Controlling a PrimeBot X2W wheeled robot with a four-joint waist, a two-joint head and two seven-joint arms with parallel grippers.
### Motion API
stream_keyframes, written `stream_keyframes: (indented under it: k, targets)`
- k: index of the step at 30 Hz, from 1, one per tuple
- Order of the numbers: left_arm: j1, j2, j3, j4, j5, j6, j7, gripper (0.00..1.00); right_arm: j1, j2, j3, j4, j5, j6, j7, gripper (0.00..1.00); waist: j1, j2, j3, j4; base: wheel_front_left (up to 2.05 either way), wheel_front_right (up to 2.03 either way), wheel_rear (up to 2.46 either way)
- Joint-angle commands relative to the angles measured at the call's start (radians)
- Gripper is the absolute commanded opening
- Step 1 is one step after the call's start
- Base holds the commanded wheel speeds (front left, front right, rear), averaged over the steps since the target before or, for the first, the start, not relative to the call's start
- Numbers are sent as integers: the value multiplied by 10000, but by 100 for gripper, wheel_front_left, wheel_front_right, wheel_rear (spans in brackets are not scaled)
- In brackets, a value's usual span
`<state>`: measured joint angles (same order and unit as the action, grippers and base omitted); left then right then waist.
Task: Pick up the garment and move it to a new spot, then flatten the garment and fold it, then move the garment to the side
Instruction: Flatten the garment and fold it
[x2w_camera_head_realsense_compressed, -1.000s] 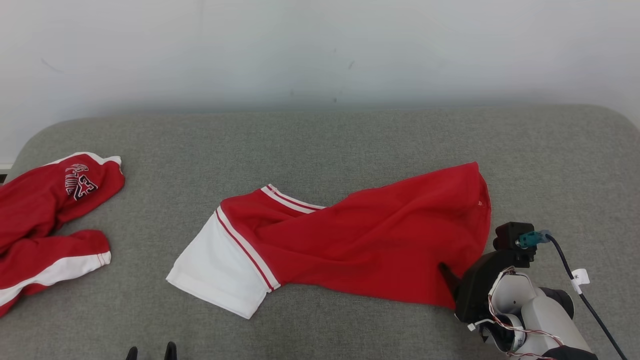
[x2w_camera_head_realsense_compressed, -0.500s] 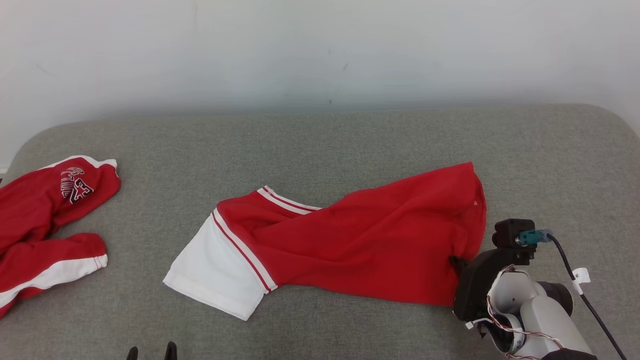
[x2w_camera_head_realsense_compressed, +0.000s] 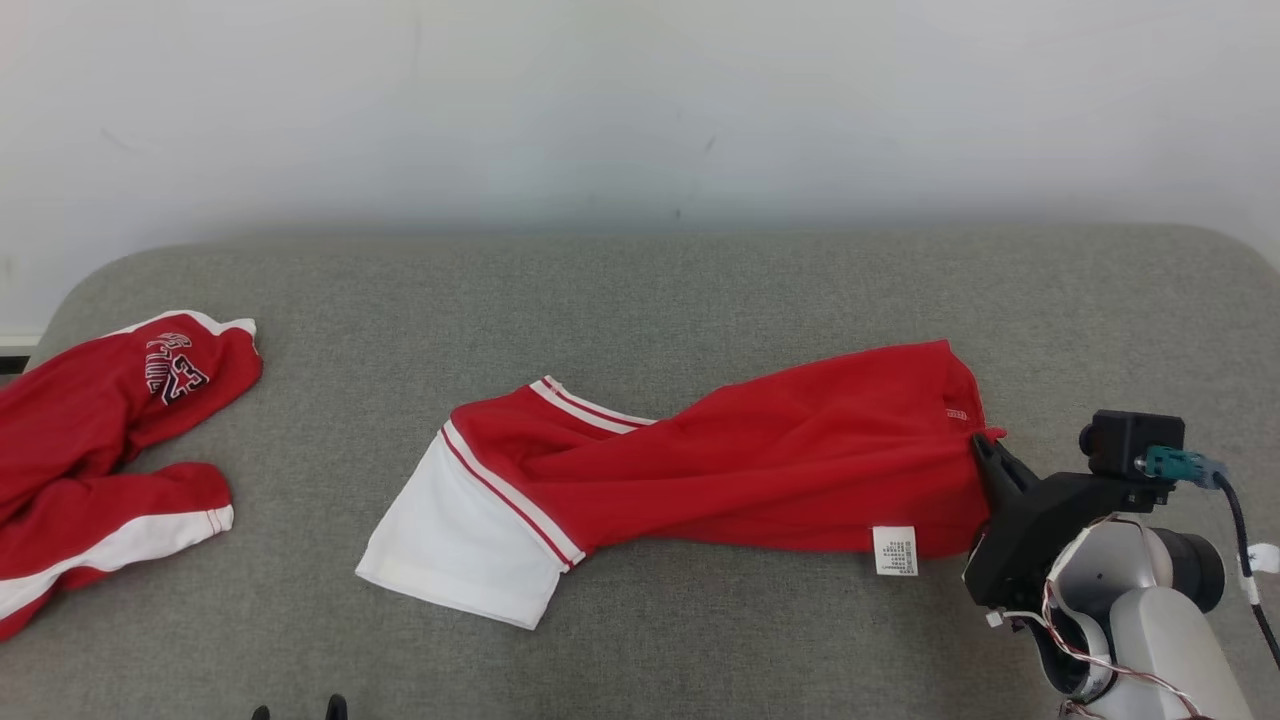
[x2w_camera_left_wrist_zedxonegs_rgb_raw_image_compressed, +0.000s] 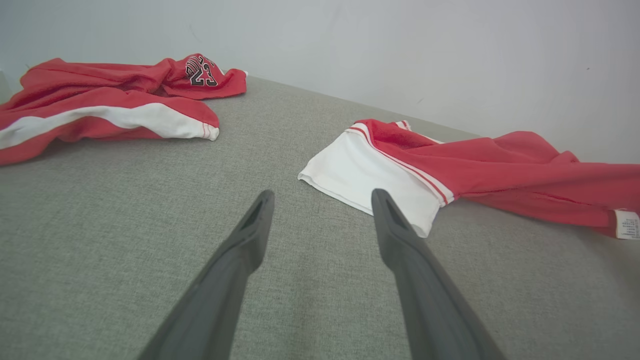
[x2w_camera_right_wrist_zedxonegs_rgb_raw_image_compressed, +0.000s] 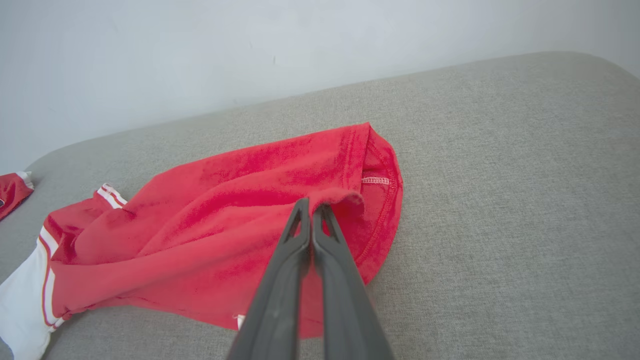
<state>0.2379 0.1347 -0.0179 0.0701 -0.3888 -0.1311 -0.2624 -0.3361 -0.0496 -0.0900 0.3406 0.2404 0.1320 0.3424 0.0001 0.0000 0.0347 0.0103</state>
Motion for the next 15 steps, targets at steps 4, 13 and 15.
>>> stream_keyframes:
  k: [4,13,15]
  targets:
    - [129,-30,41,-38,-42,10,-35,100,662,-13,-154,-1191,302,-28,-19,0,-1,0,-67,-167,0,0,0]
    - [153,-61,-12,-2,-52,10,-35,100,1928,-13,-632,-3201,886,-28,389,0,-1,0,-117,-294,0,0,0]
    - [104,-47,-47,4,-65,10,-35,100,1927,-15,-746,-3229,730,-28,502,0,-1,0,-77,-283,0,0,0]
